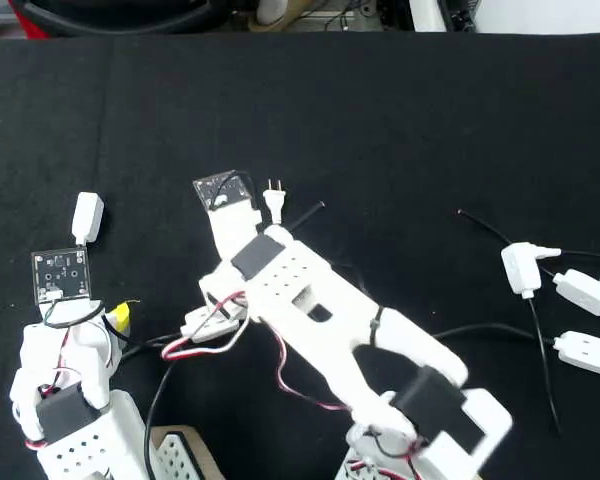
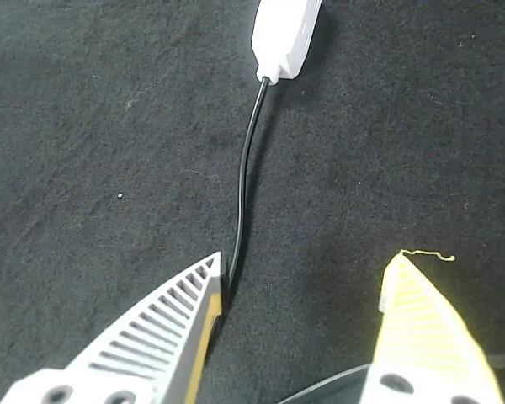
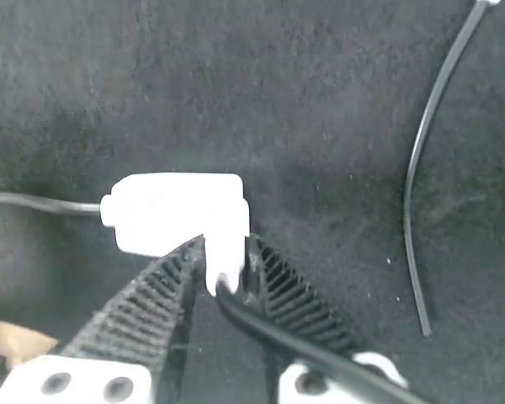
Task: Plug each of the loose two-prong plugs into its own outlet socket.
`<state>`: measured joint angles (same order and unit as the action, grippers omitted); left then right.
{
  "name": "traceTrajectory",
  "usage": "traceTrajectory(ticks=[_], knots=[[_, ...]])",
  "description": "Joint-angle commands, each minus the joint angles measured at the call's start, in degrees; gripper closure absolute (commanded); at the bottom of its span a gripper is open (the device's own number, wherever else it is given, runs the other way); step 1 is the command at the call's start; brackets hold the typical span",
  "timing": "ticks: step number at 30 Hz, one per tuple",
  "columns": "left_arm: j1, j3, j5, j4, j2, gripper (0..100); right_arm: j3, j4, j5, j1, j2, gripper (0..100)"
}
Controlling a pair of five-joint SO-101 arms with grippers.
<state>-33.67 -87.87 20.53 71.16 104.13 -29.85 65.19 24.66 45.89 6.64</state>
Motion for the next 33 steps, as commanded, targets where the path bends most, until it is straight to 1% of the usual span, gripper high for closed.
traceTrajectory(ticks=[1,12,21,27,33], knots=[[-0.13,0.22,0.53,-0.88,0.18,70,-1.36,-1.23,0.18,0.88,5.14,98.7],[-0.13,0.22,0.53,-0.88,0.18,70,-1.80,-1.41,0.62,1.76,4.79,98.7],[-0.13,0.22,0.53,-0.88,0.18,70,-5.93,-6.15,2.46,4.13,4.79,98.7],[-0.13,0.22,0.53,-0.79,0.18,70,-6.55,-5.80,2.37,3.78,4.79,98.7],[-0.13,0.22,0.53,-0.70,0.18,70,-6.90,-4.92,2.20,-0.18,4.79,98.7]])
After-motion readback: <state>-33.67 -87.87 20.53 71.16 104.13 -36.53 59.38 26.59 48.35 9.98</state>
